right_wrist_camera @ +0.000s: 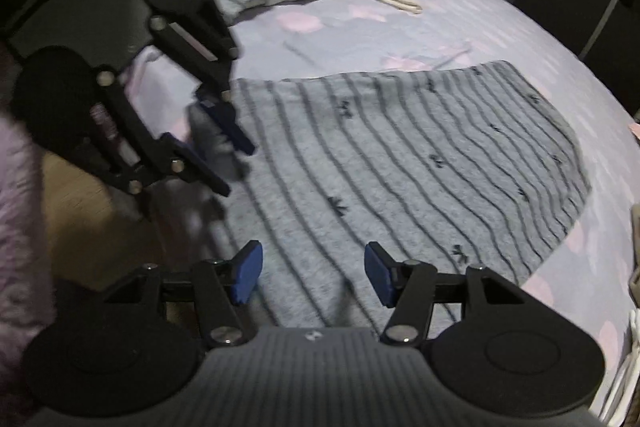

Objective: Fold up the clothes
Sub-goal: 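Move both open tools to the edge of the grey striped garment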

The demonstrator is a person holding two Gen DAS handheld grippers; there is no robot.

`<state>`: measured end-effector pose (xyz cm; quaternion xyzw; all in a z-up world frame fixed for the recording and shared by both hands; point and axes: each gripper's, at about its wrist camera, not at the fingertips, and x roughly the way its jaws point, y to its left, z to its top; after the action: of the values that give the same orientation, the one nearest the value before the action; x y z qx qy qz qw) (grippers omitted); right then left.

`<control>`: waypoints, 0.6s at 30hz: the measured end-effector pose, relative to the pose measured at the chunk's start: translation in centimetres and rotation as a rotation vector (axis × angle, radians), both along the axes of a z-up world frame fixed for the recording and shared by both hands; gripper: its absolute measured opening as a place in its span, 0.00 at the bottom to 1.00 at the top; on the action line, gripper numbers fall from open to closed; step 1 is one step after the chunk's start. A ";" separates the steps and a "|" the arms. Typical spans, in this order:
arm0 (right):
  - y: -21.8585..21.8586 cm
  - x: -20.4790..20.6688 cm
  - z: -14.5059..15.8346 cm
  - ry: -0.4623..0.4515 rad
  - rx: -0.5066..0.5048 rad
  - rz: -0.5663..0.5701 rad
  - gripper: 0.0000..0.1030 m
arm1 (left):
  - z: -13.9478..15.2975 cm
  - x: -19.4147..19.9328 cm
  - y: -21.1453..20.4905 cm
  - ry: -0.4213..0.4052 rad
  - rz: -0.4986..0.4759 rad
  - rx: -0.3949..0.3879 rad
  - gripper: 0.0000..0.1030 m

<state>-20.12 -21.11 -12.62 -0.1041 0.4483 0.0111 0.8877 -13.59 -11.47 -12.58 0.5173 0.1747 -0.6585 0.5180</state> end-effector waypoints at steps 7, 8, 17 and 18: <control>0.7 0.0 -1.1 0.097 0.007 0.050 0.66 | -2.3 -1.1 0.9 -0.138 -0.120 0.032 0.38; 0.7 0.1 -1.6 0.113 0.000 0.050 0.66 | -2.6 -1.2 1.0 -0.157 -0.128 0.037 0.38; 1.1 0.2 -3.9 0.190 -0.055 0.056 0.72 | -3.6 -0.9 1.0 -0.252 -0.131 0.040 0.39; 1.2 0.2 -4.0 0.192 -0.060 0.061 0.73 | -3.8 -1.0 1.1 -0.263 -0.137 0.041 0.39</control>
<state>-19.90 -19.87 -16.65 -0.1428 0.5279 0.0344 0.8365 -14.61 -10.39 -16.34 0.6203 0.0828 -0.6151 0.4796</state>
